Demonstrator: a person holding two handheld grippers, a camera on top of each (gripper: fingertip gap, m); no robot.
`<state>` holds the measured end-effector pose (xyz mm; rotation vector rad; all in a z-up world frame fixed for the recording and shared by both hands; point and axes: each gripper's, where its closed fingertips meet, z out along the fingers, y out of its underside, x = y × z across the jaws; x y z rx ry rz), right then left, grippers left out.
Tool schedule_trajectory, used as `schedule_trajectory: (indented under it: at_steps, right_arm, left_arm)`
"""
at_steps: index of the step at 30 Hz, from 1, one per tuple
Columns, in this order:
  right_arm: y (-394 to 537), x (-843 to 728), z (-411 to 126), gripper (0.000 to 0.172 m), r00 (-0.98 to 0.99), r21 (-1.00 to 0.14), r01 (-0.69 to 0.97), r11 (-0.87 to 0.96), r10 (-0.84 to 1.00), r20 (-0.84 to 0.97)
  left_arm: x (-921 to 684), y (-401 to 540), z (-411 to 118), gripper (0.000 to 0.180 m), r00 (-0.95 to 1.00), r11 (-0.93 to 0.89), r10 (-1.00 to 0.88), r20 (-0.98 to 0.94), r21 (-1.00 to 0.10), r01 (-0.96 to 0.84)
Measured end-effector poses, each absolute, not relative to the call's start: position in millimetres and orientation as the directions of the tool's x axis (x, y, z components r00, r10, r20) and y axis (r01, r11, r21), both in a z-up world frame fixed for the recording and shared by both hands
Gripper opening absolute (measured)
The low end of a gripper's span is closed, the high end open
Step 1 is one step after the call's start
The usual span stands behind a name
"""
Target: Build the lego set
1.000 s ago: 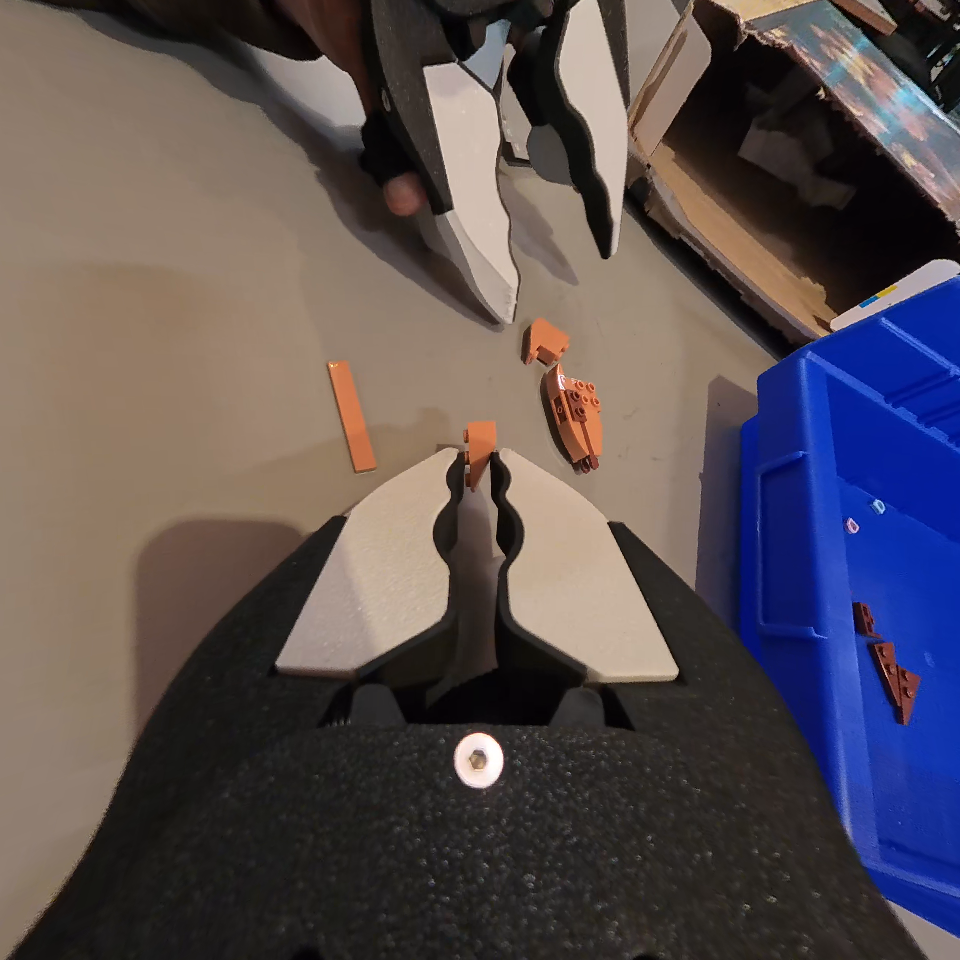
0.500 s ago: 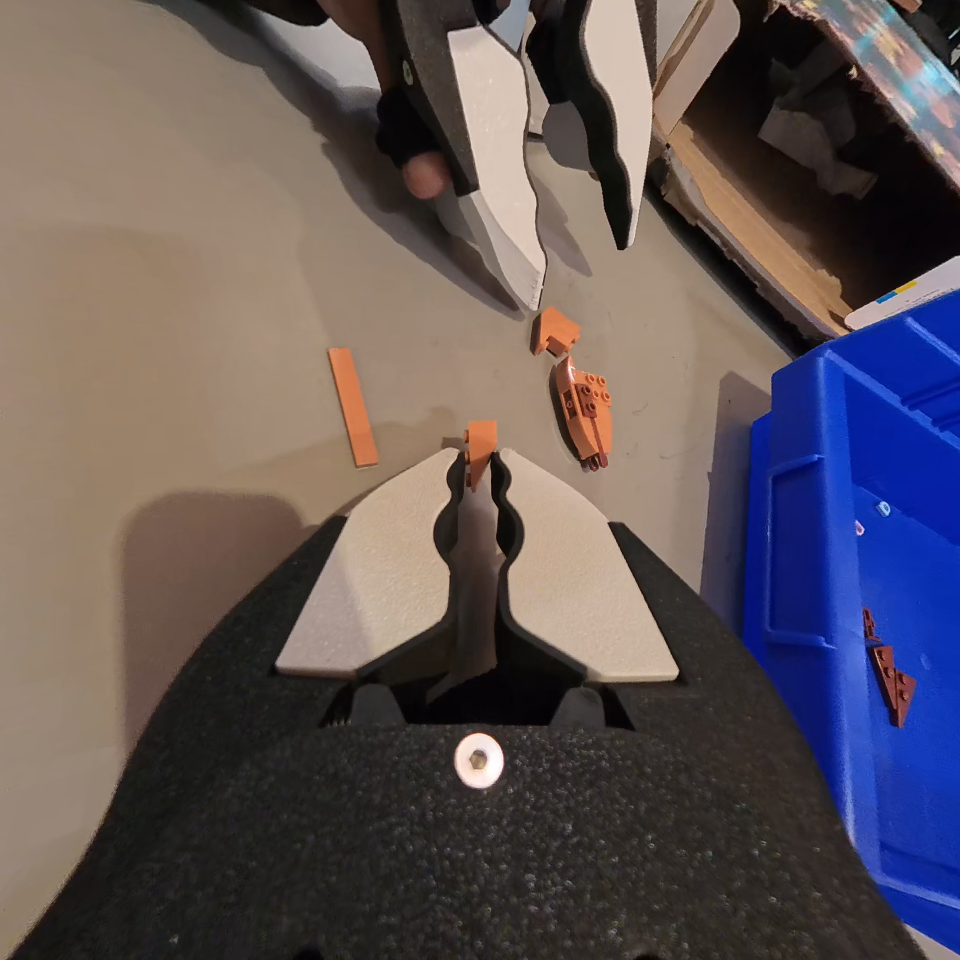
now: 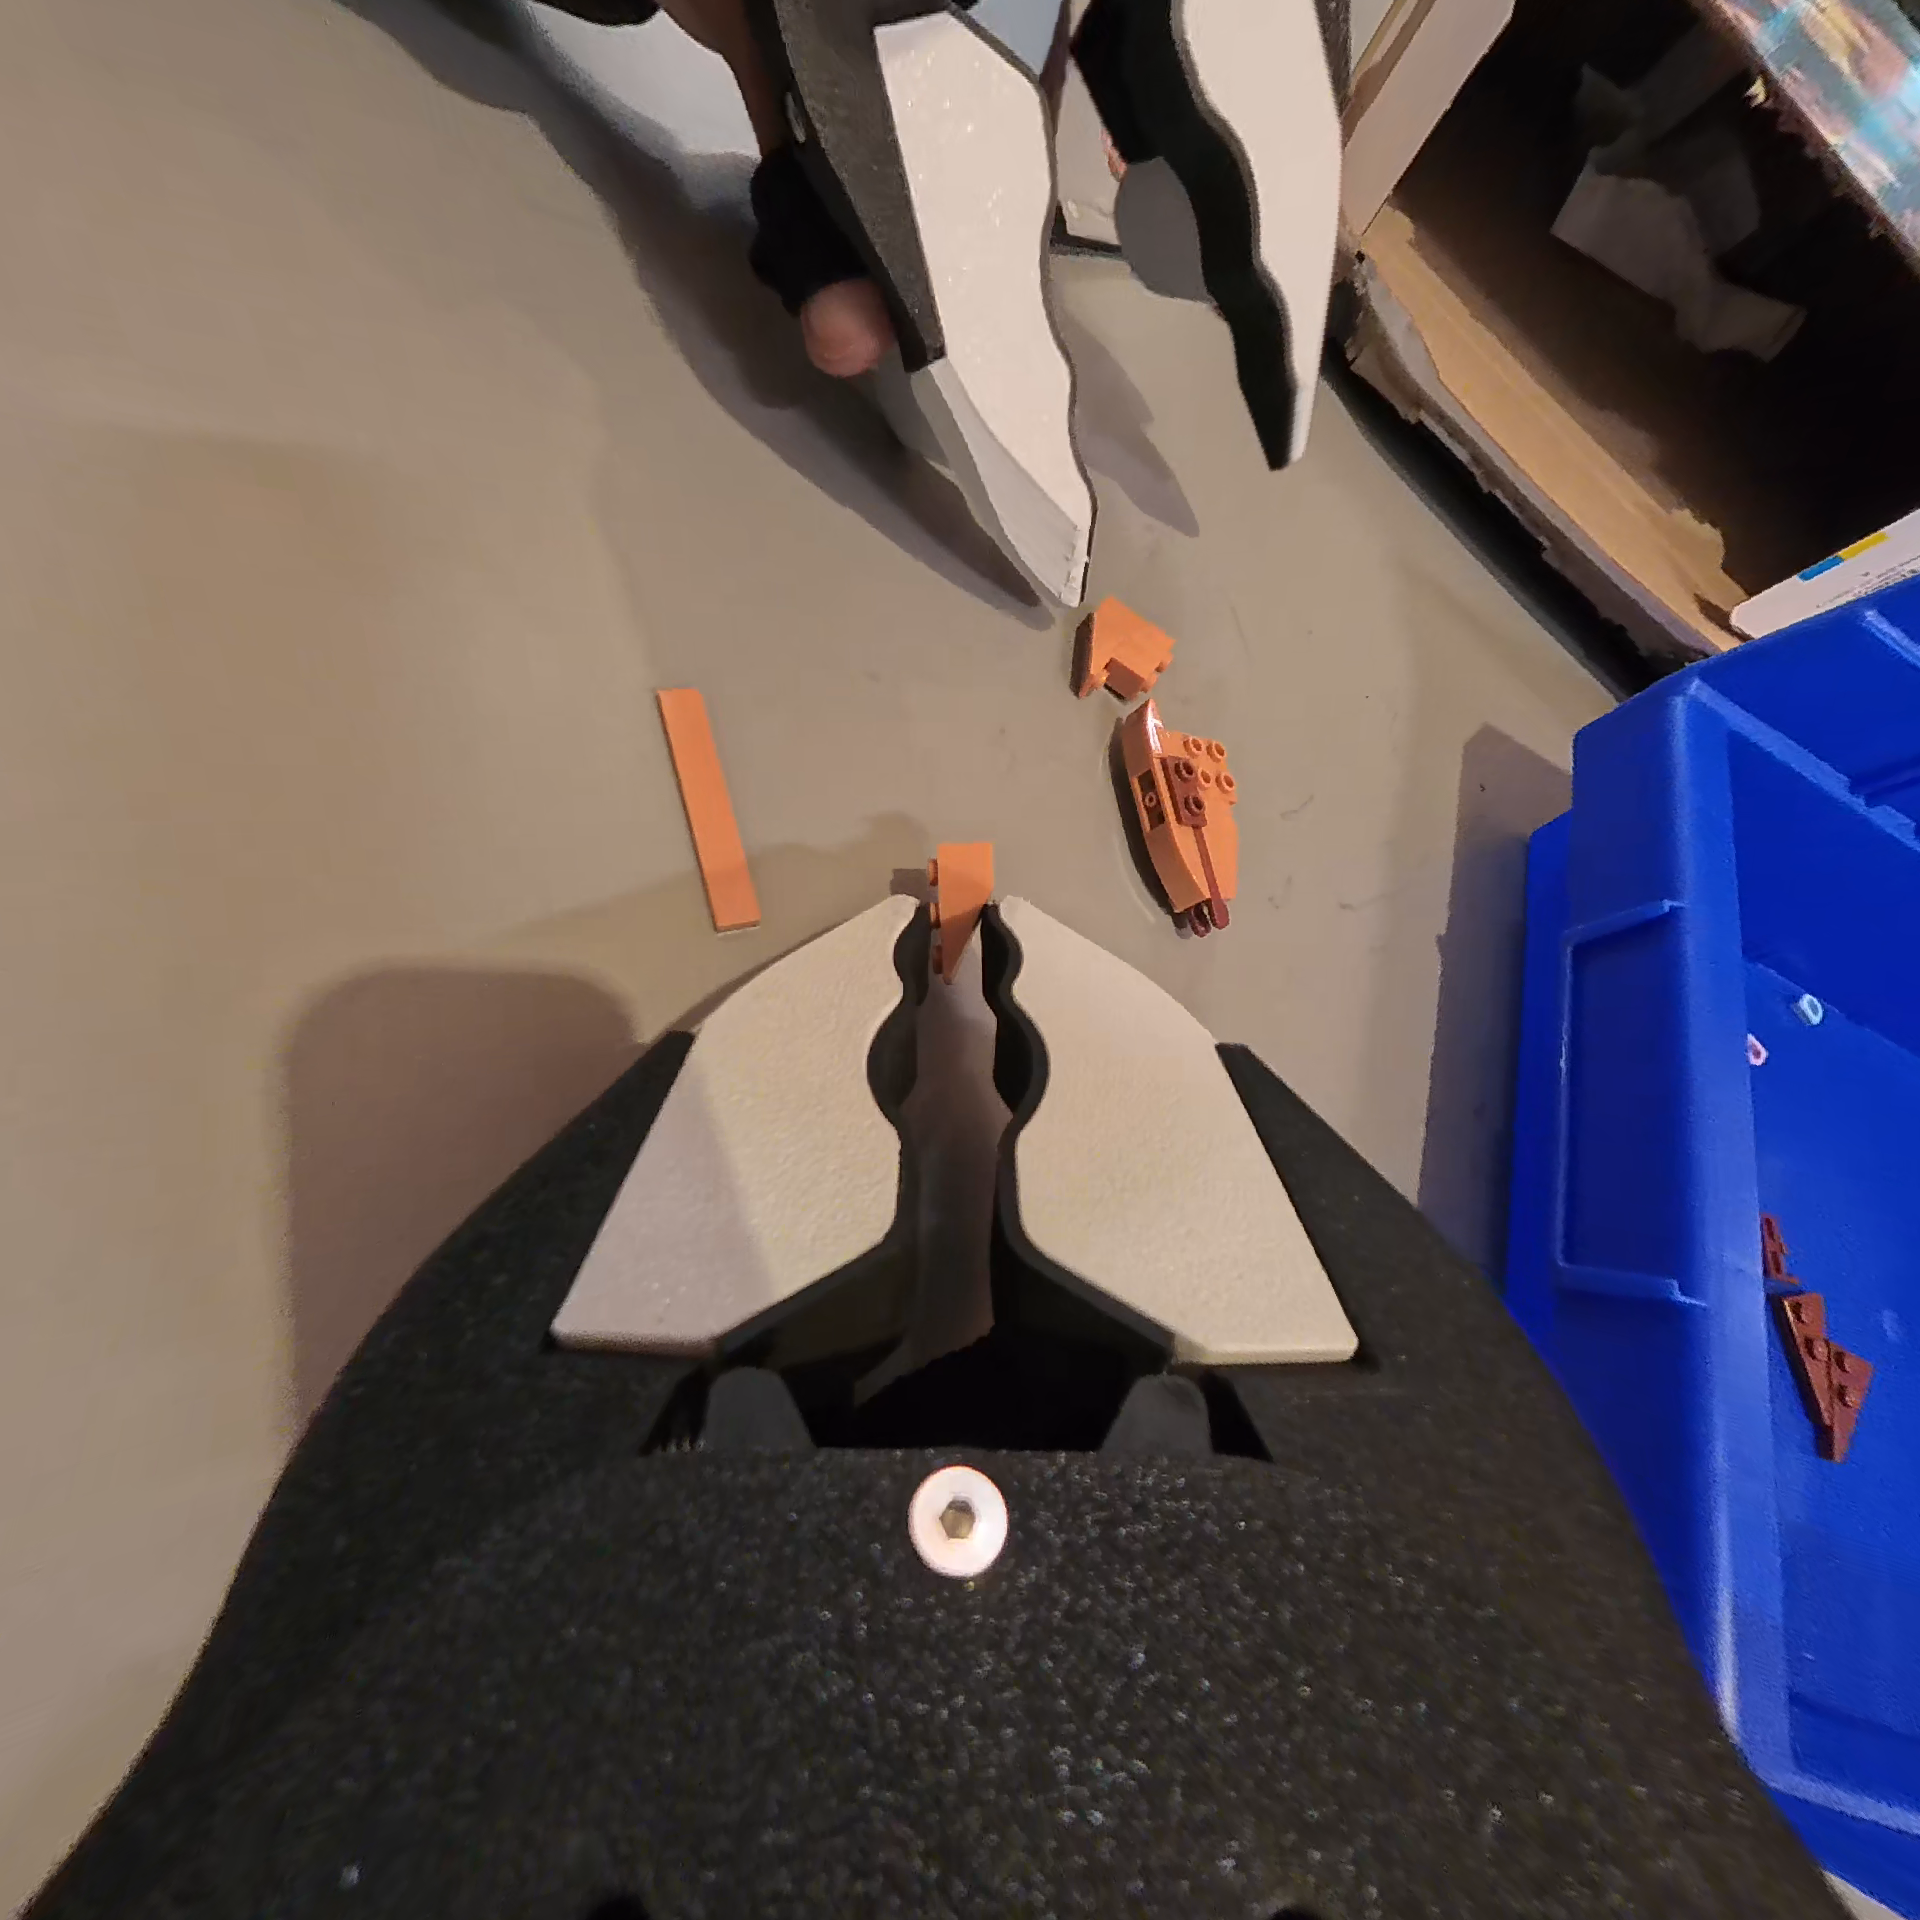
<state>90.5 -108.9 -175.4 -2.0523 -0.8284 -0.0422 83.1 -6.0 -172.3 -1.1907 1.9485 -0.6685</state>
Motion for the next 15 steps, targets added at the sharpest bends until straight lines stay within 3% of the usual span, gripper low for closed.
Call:
schedule_trajectory:
  at_steps: [7, 15]
  right_arm:
    - [-110.8, 88.6, -177.6, 0.009, 0.781, -0.738, 0.541, -0.402, 0.567, 0.263]
    - [-111.4, 88.4, -177.2, 0.009, 0.796, -0.76, 0.481, -0.437, 0.58, 0.17]
  left_arm:
    - [84.5, -13.4, -168.0, 0.06, -0.354, 0.509, -0.855, -0.379, -0.746, -0.429]
    - [84.5, -23.3, -151.8, 0.06, -0.378, 0.423, -0.881, -0.285, -0.831, -0.36]
